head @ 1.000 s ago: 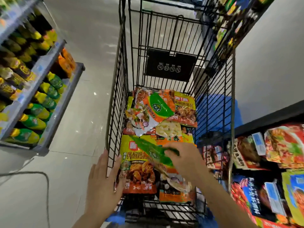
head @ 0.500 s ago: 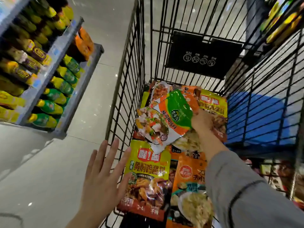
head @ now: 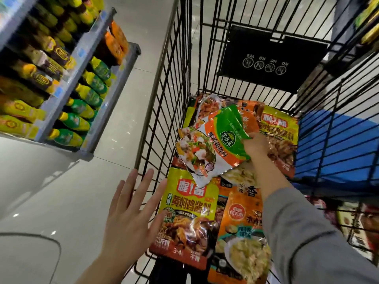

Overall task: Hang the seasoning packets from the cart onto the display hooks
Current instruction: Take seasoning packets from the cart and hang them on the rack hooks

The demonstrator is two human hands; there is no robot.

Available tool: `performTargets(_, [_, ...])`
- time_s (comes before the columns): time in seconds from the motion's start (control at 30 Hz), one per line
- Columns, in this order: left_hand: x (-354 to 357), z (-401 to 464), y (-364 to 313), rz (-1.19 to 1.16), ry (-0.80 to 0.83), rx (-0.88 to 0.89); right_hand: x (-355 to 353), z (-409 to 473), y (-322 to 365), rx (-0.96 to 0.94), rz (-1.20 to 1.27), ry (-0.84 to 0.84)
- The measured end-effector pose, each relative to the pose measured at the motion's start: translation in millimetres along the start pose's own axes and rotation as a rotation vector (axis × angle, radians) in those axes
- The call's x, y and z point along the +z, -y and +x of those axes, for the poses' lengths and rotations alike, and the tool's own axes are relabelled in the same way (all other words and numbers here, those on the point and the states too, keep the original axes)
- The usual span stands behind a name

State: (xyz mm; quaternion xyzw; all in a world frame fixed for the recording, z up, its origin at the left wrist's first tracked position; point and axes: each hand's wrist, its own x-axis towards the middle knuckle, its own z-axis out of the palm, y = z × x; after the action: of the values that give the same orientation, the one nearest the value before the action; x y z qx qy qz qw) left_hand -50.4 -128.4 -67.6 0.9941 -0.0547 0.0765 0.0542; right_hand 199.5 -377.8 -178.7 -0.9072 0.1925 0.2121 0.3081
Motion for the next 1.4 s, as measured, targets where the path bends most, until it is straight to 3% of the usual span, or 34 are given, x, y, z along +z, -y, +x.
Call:
performTargets(0.33, [2,4,4,-0.136,-0.066,0.121,-41,-141,46,-0.586,-0.353,-0.089])
performTargets(0.53, [1,4,4,-0.248,-0.116,0.043,-80,-240,40,-0.851,-0.340,-0.391])
performTargets(0.77, [-6,2,3,-0.251,-0.073,0.053,-117,-334,2,-0.761,-0.474,-0.288])
performTargets(0.9, [-10,1,1,-0.289,-0.034,0.018,-118,-348,-34,-0.697,-0.404,-0.315])
performTargets(1.1, [-4,-1,2,-0.262,-0.082,0.028,-87,-286,-72,-0.253,-0.831,0.056])
performTargets(1.23, [3,-2,5,-0.226,-0.161,0.070,-58,-236,-103,-0.082,-0.916,0.095])
performTargets(1.4, [2,-5,0,-0.222,-0.146,0.022,-52,-186,-116,-0.078,-0.921,0.098])
